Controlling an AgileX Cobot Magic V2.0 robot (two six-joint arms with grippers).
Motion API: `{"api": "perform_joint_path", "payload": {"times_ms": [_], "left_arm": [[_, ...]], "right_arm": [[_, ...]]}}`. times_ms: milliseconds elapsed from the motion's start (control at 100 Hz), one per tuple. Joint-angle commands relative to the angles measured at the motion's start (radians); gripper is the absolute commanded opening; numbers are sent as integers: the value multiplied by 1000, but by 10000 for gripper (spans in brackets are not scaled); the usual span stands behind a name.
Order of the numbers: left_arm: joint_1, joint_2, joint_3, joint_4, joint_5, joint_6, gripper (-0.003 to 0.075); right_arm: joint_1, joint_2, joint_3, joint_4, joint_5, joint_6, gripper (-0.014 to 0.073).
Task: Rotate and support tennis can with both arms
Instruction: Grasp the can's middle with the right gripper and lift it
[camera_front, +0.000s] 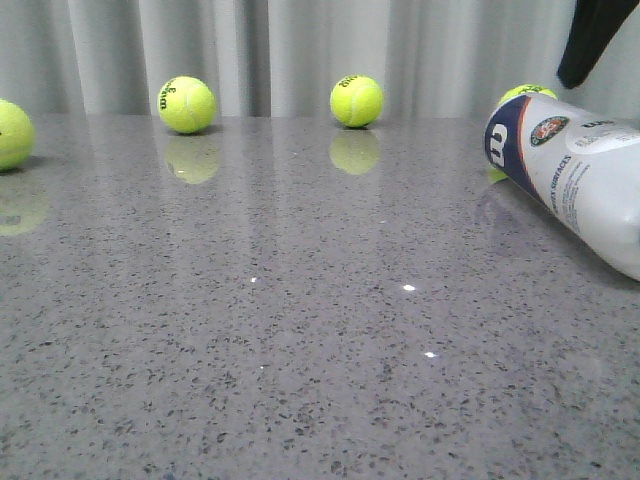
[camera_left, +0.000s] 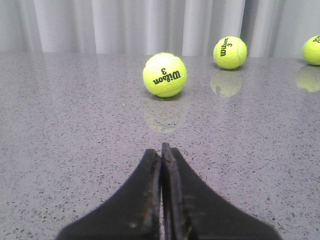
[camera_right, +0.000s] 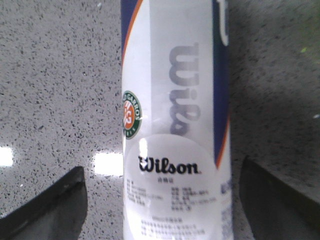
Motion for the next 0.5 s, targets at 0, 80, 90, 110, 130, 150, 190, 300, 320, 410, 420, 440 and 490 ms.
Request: {"api": "perform_joint_path", "payload": {"times_ms": [0,80,90,110,130,150,190,300,320,410,420,440,490], "left_arm": [[1,-39,47,-8,-76,1,-20],[1,-39,47,-8,-76,1,-20],[1,-39,47,-8,-76,1,-21],[1,-39,47,-8,-76,1,-20],[1,-39,47,-8,-76,1,-20],[1,-39,47,-8,-76,1,-20],[1,-39,47,-8,-76,1,-21],[1,-39,47,-8,-76,1,-20],[1,-39,47,-8,-76,1,-20],[1,-39,47,-8,-76,1,-21],[1,-39,47,-8,-76,1,-21],[1,-39,47,-8,-76,1,-21],[1,-39,47,-8,-76,1,-20]], "right_arm": [[0,19,-40,29,-20,7,614],[0,61,-40,25,-21,7,614],[0,63,-40,24,-21,7,614],[0,73,-40,22,-21,7,614],[0,81,-40,21,-21,7,614],[0,89,-40,20,-23,7,614],[0,100,-40,18,-23,7,614],[0,129,-40,18,-25,7,614],[0,132,-40,18,-25,7,614],[0,139,-40,18,-25,7,596],[0,139,-40,18,-25,7,591],[0,139,-40,18,-25,7,571],[0,139,-40,18,-24,7,507]]}}
